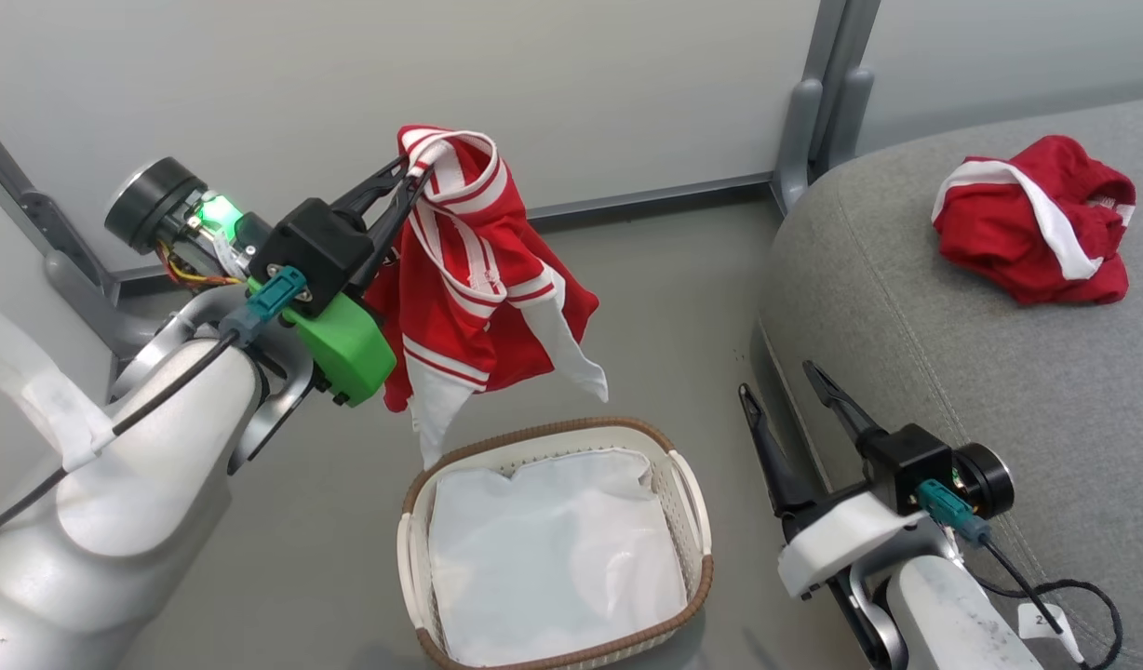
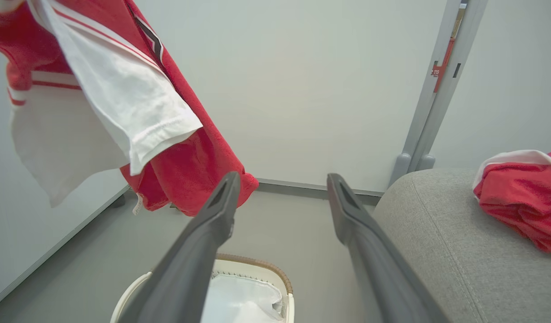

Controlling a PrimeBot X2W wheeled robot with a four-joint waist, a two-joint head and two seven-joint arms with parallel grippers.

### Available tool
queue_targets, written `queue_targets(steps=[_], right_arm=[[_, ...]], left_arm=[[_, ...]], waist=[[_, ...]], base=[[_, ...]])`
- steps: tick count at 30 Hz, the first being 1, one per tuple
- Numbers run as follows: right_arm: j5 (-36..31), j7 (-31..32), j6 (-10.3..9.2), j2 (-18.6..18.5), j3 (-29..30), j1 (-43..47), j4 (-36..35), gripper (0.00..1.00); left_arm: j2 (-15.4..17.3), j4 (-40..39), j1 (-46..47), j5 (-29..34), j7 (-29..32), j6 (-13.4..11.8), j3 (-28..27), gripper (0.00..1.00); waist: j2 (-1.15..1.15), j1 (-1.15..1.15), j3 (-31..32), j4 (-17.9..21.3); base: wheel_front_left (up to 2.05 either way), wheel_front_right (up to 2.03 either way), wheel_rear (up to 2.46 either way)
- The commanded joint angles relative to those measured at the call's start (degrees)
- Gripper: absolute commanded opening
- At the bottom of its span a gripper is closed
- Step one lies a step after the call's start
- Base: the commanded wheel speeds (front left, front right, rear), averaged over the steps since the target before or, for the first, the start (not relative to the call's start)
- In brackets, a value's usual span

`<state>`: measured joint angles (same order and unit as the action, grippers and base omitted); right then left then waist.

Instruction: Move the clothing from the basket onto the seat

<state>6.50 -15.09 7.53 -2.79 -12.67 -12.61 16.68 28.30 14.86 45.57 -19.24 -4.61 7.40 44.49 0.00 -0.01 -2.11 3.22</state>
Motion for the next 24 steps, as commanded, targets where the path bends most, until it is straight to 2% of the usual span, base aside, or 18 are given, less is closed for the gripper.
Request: queue_targets(steps=[1,7,14,24], right_arm=[[-0.56,-0.11,-0.08,-0.19,-0.78,-1.15,0.46,1.0],[-2.14,-0.11,-0.08,-0.22,-2.94,-5.85,3.4,1.0],[-3.6,-0.11,-0.08,-0.2,-6.49,-12.9,10.97,1.0],[1.5,-0.11,-0.08,-0.4,-16.47,-24.28,24.76,1.0]], left_arm=[[0.38,-0.9,1.01,-0.51,0.13,0.03,-0.32,0.0],[0.73,-4.71,1.99,-0.4,0.75,-0.08,0.03,0.0],[0.48,-9.23,2.46,-0.3,1.72,-0.02,2.08,0.0],[-0.18,-15.19,3.07,-0.91,2.9,0.03,5.61,0.0]], waist=[[0.0,0.01,2.07,-0.68],[0.0,0.01,2.31,-1.04],[0.0,0.01,2.42,-1.91],[0.0,0.01,2.37,-3.13]], base=[[0.0,0.0,0.0],[0.0,0.0,0.0],[0.0,0.0,0.0],[0.0,0.0,0.0]])
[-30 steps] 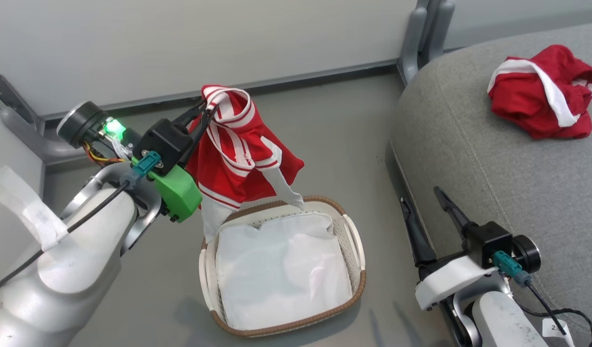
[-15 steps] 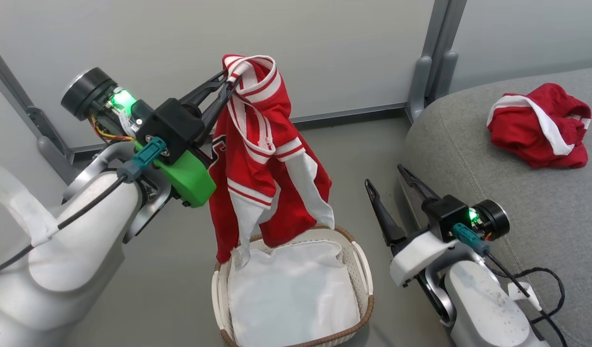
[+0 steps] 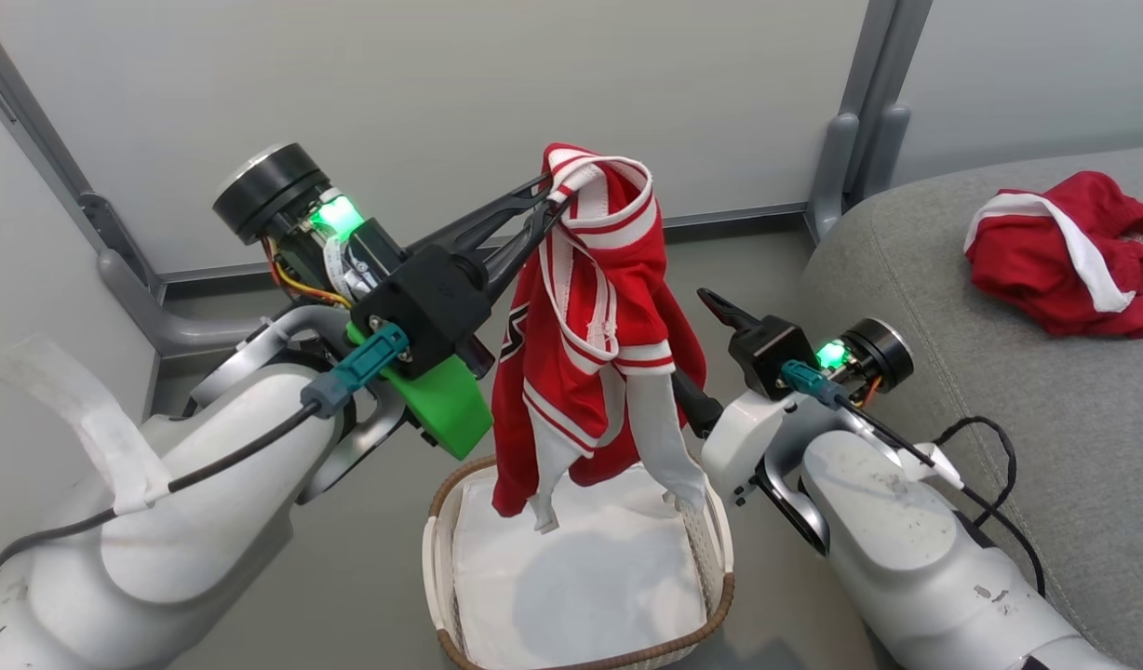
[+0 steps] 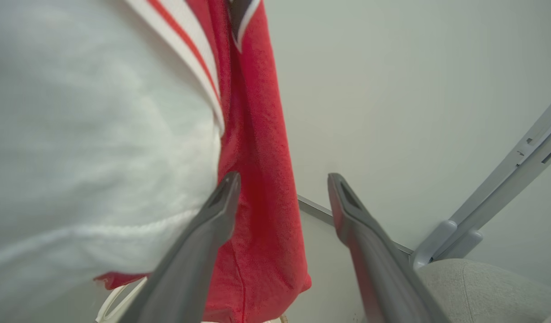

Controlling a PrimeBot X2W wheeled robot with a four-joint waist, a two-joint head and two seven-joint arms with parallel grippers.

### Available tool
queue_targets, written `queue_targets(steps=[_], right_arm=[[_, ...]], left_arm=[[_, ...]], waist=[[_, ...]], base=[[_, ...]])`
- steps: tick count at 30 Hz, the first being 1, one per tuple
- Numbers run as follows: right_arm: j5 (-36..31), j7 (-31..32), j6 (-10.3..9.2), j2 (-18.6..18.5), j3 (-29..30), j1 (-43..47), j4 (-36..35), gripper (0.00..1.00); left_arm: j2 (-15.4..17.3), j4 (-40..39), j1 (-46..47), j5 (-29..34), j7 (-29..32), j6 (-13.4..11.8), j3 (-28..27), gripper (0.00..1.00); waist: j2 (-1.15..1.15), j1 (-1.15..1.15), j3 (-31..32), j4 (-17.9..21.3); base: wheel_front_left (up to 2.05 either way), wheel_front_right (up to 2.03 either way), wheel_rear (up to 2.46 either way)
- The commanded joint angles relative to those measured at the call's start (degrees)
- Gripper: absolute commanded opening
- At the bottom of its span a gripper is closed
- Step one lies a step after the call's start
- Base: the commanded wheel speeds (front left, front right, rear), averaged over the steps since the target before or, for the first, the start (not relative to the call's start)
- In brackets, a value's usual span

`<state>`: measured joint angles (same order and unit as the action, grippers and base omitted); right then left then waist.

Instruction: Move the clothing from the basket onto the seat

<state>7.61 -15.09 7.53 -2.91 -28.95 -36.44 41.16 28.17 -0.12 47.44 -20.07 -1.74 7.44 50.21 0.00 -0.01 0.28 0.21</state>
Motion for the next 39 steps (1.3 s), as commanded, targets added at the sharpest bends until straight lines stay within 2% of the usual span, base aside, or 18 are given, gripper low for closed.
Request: queue_targets(steps=[1,5,10,11,12,14,19,26,29,30,31,35,39], right_arm=[[1.08,-0.11,-0.08,-0.37,-1.14,-1.38,1.29,1.0],[4.28,-0.11,-0.08,-0.85,-6.18,-5.18,4.65,1.0],[10.88,-0.11,-0.08,-1.09,-15.62,-9.03,7.98,1.0],[12.67,-0.06,-0.08,-1.26,-17.81,-9.8,8.49,0.77],[14.02,0.05,-0.08,-1.53,-19.58,-10.49,8.81,0.36],[16.83,0.07,-0.08,-2.17,-22.92,-11.77,9.23,0.0],[21.98,-0.06,-0.08,-3.29,-25.88,-13.81,8.74,0.0],[22.45,-0.09,-0.08,-5.46,-20.49,-12.31,4.5,0.0],[20.78,-0.1,-0.08,-6.05,-16.49,-11.5,2.66,0.0],[20.13,-0.1,-0.08,-6.19,-15.08,-11.22,2.11,0.0],[19.25,-0.1,-0.08,-6.24,-13.41,-10.75,1.39,0.0],[16.06,-0.11,-0.08,-5.95,-8.14,-9.01,-1.03,0.0],[13.37,-0.11,-0.08,-5.75,-5.59,-8.37,-2.48,0.0]], left_arm=[[-0.11,-0.5,1.28,-0.14,0.08,-0.05,0.11,0.0],[-0.3,-1.27,1.65,-0.43,0.43,-0.04,1.07,0.0],[-0.55,-1.57,2.06,-0.96,0.2,-0.03,2.14,0.0],[-0.59,-1.53,2.07,-1.08,0.05,-0.03,2.26,0.0],[-0.65,-1.43,2.01,-1.3,0.02,-0.03,2.27,0.0],[-0.67,-1.11,1.64,-1.8,-0.2,-0.21,2.16,0.0],[0.28,0.35,-1.25,-3.85,-0.77,-1.79,0.83,0.0],[2.38,3.57,-8.16,-8.43,-3.33,-5.53,-2.05,0.0],[2.12,5.08,-11.71,-10.3,-5.43,-7.2,-2.88,0.46],[1.83,5.55,-12.78,-10.79,-6.07,-7.69,-3.06,0.66],[1.39,6.19,-14.11,-11.48,-6.7,-8.28,-3.23,1.0],[-0.86,8.17,-18.56,-14.07,-9.6,-10.09,-3.86,1.0],[-3.54,10.11,-22.44,-15.47,-11.76,-11.12,-4.06,1.0]], waist=[[0.0,0.01,-0.05,-0.22],[0.0,0.01,-0.15,-0.67],[0.0,0.01,-0.26,-1.2],[0.0,0.01,-0.31,-1.34],[0.0,0.01,-0.37,-1.46],[0.0,0.01,-0.5,-1.73],[0.0,0.01,-0.94,-2.11],[0.0,0.01,-1.69,-1.53],[0.0,0.01,-1.86,-1.17],[0.0,0.01,-1.89,-1.07],[0.0,0.01,-1.94,-0.94],[0.0,0.01,-2.18,-0.25],[0.0,0.01,-2.31,0.83]], base=[[0.0,0.0,0.0],[0.0,0.0,0.0],[0.0,0.0,0.0],[0.0,0.0,0.0],[0.0,0.0,0.0],[0.0,0.0,0.0],[0.0,0.0,0.0],[0.0,0.0,0.0],[0.0,0.0,0.0],[0.0,0.0,0.0],[0.0,0.0,0.0],[0.0,0.0,0.0],[0.0,0.0,0.0]])
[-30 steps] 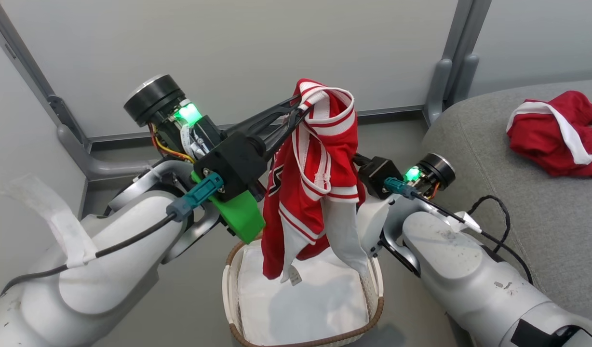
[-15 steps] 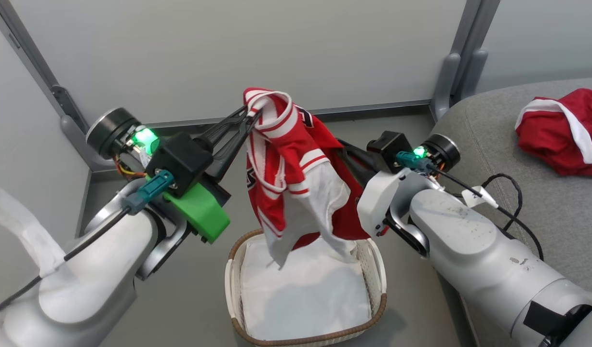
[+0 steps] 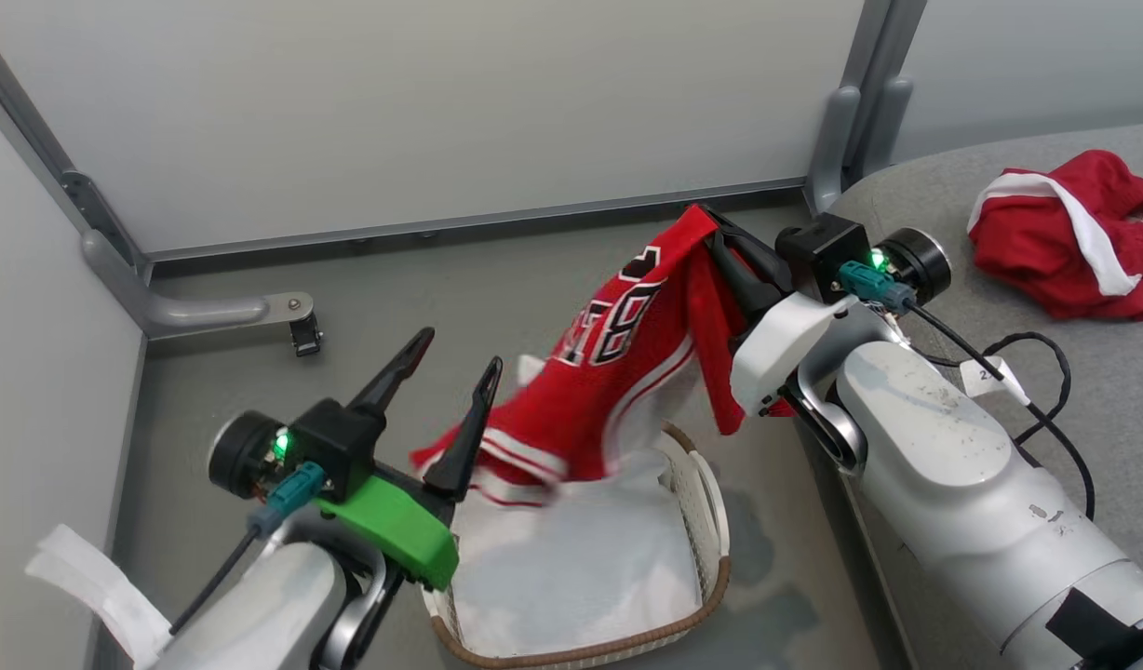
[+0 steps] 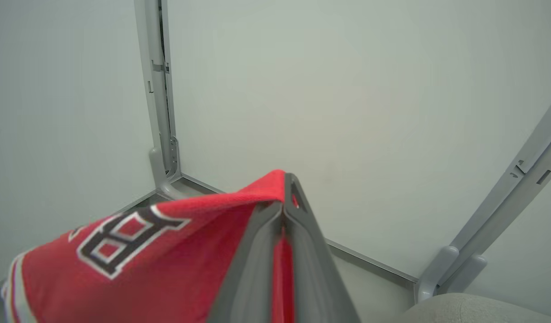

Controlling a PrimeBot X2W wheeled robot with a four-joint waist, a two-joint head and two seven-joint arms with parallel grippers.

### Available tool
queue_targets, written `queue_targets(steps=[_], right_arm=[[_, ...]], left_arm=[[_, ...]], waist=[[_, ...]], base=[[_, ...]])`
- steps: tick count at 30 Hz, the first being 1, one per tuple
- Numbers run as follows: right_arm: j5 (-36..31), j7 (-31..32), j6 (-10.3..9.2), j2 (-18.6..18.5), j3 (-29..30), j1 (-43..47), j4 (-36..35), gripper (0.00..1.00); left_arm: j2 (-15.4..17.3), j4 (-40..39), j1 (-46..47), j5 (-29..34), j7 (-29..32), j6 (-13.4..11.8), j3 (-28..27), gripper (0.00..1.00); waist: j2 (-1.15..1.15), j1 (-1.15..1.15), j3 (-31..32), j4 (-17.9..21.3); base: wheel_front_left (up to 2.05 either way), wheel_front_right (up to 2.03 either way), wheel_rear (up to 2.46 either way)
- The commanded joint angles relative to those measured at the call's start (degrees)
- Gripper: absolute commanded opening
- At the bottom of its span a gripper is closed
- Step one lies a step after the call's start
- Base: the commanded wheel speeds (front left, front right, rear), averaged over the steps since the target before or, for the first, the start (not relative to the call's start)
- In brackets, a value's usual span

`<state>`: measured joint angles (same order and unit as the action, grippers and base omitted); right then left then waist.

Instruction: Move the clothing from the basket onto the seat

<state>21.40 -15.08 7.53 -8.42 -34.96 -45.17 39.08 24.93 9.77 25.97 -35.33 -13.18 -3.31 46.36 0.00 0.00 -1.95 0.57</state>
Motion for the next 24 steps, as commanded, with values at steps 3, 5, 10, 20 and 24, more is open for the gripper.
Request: queue_targets(steps=[3,5,10,20,24], right_arm=[[-1.85,-0.12,-0.08,-0.08,1.43,0.82,-1.2,0.0],[-2.65,-0.11,-0.08,-0.11,2.13,1.14,-1.75,0.0],[-4.06,-0.12,-0.08,-0.63,3.22,1.47,-2.81,0.0],[-5.44,-0.12,-0.08,-1.28,4.52,1.42,-5.22,0.0],[-5.91,-0.12,-0.08,-1.44,4.65,1.62,-6.57,0.0]], left_arm=[[-2.2,1.64,-3.45,-0.83,-1.16,-0.25,0.05,1.0],[-3.37,2.71,-4.78,-0.79,-1.61,0.13,0.34,1.0],[-5.95,4.8,-6.59,0.14,-2.04,0.87,-0.04,1.0],[-7.98,4.73,-7.23,3.93,-2.03,2.6,-3.44,1.0],[-8.41,4.47,-7.31,5.63,-2.04,3.32,-4.79,1.0]], waist=[[0.0,0.0,-0.19,1.47],[0.0,0.0,-0.31,2.23],[0.0,0.0,-0.91,4.6],[0.0,0.0,-3.35,12.31],[0.0,0.0,-4.45,16.16]], base=[[0.0,0.0,0.0],[0.0,0.0,0.0],[0.0,0.0,0.0],[0.0,0.0,0.0],[0.0,0.0,0.0]])
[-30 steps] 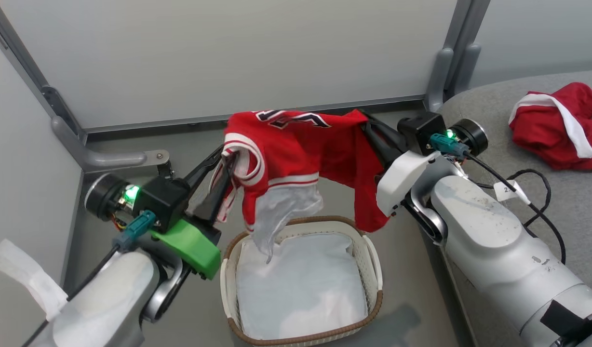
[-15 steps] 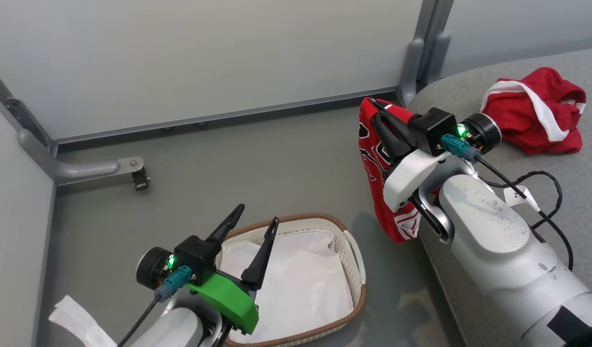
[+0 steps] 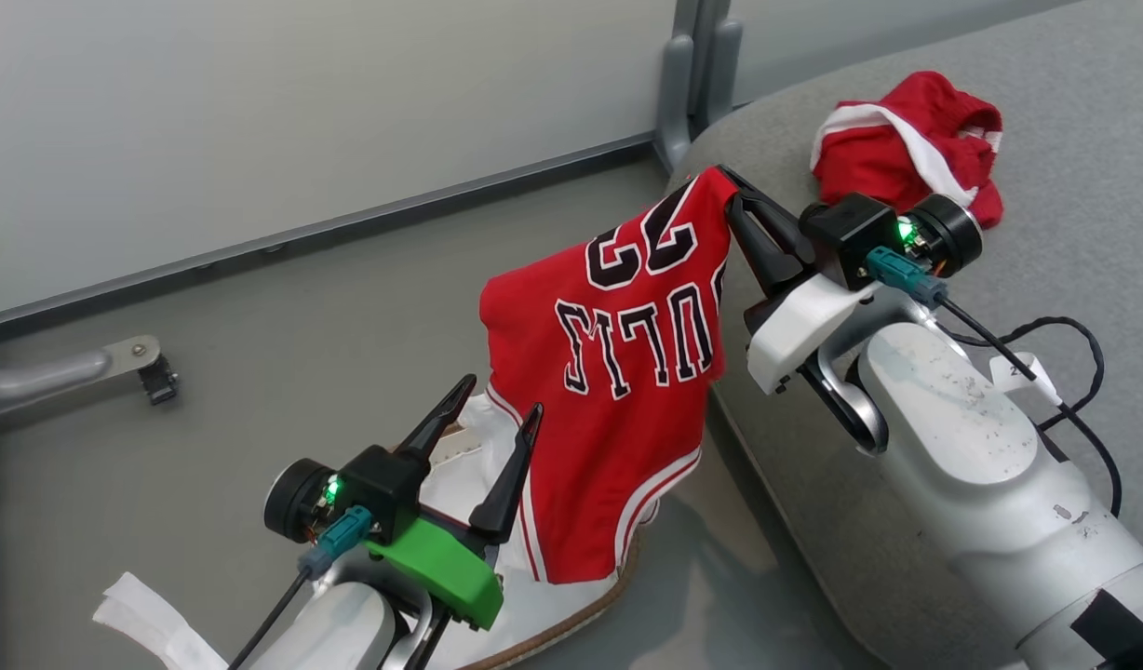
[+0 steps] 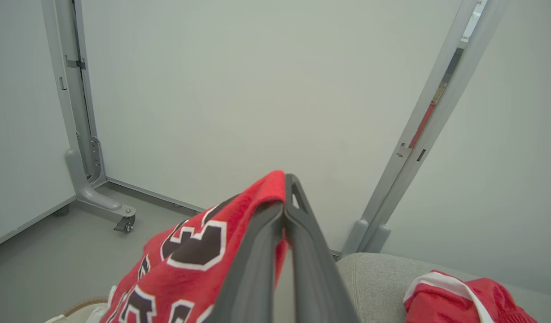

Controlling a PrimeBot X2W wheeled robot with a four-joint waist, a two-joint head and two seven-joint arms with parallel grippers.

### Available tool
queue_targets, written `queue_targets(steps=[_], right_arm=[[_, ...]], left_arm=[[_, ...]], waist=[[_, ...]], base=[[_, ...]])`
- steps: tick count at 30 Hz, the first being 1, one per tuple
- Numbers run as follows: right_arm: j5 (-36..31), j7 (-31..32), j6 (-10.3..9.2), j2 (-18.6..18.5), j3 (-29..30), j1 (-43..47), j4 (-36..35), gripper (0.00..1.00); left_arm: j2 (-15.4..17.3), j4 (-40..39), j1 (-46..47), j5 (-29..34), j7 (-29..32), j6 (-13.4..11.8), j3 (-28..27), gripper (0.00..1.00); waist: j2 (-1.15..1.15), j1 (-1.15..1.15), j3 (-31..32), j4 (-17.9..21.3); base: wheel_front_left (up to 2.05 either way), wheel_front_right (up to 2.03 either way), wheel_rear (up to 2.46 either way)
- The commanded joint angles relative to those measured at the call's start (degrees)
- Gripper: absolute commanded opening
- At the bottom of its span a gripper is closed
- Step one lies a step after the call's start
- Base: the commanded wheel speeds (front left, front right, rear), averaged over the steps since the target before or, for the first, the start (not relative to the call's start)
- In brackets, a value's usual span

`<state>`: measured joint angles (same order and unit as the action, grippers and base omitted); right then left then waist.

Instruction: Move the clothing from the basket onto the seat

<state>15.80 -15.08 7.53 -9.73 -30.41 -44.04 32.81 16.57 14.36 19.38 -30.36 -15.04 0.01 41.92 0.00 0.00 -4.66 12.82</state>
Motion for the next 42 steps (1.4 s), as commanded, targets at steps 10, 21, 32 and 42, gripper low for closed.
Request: queue_targets(steps=[10,21,32,42], right_arm=[[0.11,-0.13,-0.08,-0.78,0.57,0.07,-1.5,0.0],[-1.31,-0.13,-0.08,-5.61,8.09,-5.08,1.33,0.0],[-6.87,1.9,-0.08,-18.58,22.88,-16.99,5.82,0.0],[-14.7,2.99,-0.08,-22.84,36.53,-18.24,13.81,0.0]], left_arm=[[-1.25,0.18,0.82,4.14,-0.19,2.07,-1.91,1.0],[-2.07,0.06,2.83,6.4,-0.2,3.51,-1.17,1.0],[-2.39,-0.14,4.57,7.27,-0.17,3.93,-1.11,1.0],[-2.81,-0.88,7.97,8.44,-0.13,4.38,-0.22,1.0]], waist=[[0.0,0.0,-4.82,10.55],[0.0,0.0,-8.8,7.97],[0.0,0.0,-13.77,-1.33],[0.0,0.0,-21.18,-9.75]], base=[[0.0,0.0,0.0],[0.0,0.0,0.0],[0.0,0.0,0.0],[0.0,0.0,0.0]])
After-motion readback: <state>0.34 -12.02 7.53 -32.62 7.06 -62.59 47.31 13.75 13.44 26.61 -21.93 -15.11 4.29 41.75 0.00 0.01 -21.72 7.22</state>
